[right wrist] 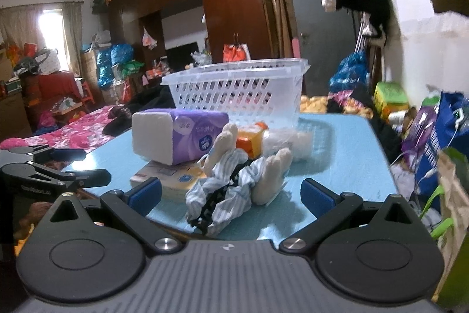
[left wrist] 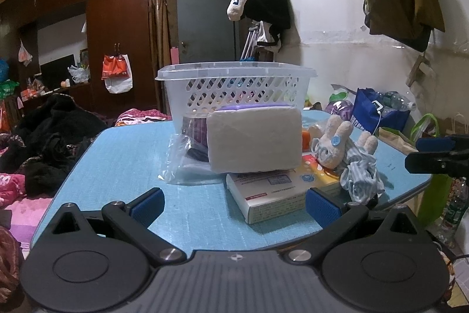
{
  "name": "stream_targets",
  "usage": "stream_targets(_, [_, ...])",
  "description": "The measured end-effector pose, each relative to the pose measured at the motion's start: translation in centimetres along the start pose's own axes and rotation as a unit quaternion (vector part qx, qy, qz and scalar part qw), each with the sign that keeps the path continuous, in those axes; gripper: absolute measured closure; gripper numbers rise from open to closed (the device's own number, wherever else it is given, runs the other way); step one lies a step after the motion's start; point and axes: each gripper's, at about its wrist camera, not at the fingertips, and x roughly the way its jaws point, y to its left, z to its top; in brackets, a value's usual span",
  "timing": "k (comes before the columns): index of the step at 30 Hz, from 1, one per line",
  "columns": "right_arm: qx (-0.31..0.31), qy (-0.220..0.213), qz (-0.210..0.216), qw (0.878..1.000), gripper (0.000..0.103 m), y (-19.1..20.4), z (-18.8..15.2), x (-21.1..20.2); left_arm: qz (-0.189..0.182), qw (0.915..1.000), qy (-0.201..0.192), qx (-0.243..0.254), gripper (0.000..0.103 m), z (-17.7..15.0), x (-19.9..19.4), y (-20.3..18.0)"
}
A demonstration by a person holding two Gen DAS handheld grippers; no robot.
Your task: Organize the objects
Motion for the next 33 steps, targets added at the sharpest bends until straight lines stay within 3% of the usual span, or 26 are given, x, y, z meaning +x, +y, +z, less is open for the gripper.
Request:
stream_targets(3, [-0.01,-0.009,-0.016,1.0,0.0,0.1,0.1,0.0,-0.004,0.9999,-0.013,-0.005,0.0,0.1,-0.3,0.2])
stream_targets(17, [0.006,0.001,0.0,1.0,0.0,-0.7,0.1,0.5,-0.013,0.9998,-0.014,-0.011,0.0,0.0,-0.2,0.5])
stream_targets(25, [0.02,-0.013,0.001,1.0,0.0,-1.4,0.0,0.3,-0.02,0.9973,-0.067,-0.021,0.0,0.2,-1.3,0.7])
stream_targets(29, [0.041,-0.026,0.008,0.999,0.0,-2.2,0.0,0.1,0.002,0.9946,-0.104,0.002,0.0,0.5,-1.5,0.2])
stream_targets(33, [0.038,-0.044,0.008,0.998,0.0,-2.4,-0.1,-0.1,-0.01,0.9961,-0.087,0.011,0.0,0.9,-0.8,-0.2])
